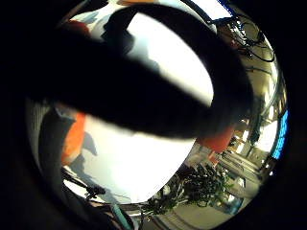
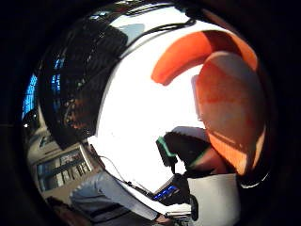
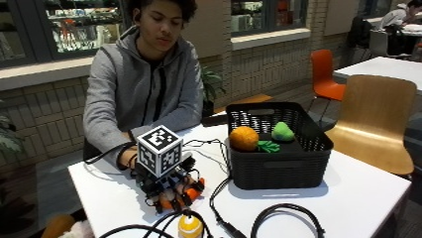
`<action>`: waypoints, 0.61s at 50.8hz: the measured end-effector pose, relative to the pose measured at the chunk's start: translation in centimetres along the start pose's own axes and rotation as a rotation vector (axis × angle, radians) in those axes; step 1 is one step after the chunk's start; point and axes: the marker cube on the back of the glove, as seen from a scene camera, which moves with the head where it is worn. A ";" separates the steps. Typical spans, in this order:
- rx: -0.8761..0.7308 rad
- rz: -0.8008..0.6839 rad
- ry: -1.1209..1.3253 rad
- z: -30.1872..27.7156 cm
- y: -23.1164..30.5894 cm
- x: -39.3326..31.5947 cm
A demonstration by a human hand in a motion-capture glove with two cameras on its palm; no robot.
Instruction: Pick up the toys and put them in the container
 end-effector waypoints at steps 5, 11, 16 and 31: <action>0.042 0.002 0.002 0.3 -0.2 -0.1; 0.081 0.013 0.009 0.4 -0.5 -0.4; 0.122 0.003 0.028 0.0 -1.1 -0.6; 0.242 -0.039 0.038 -1.6 0.5 -2.3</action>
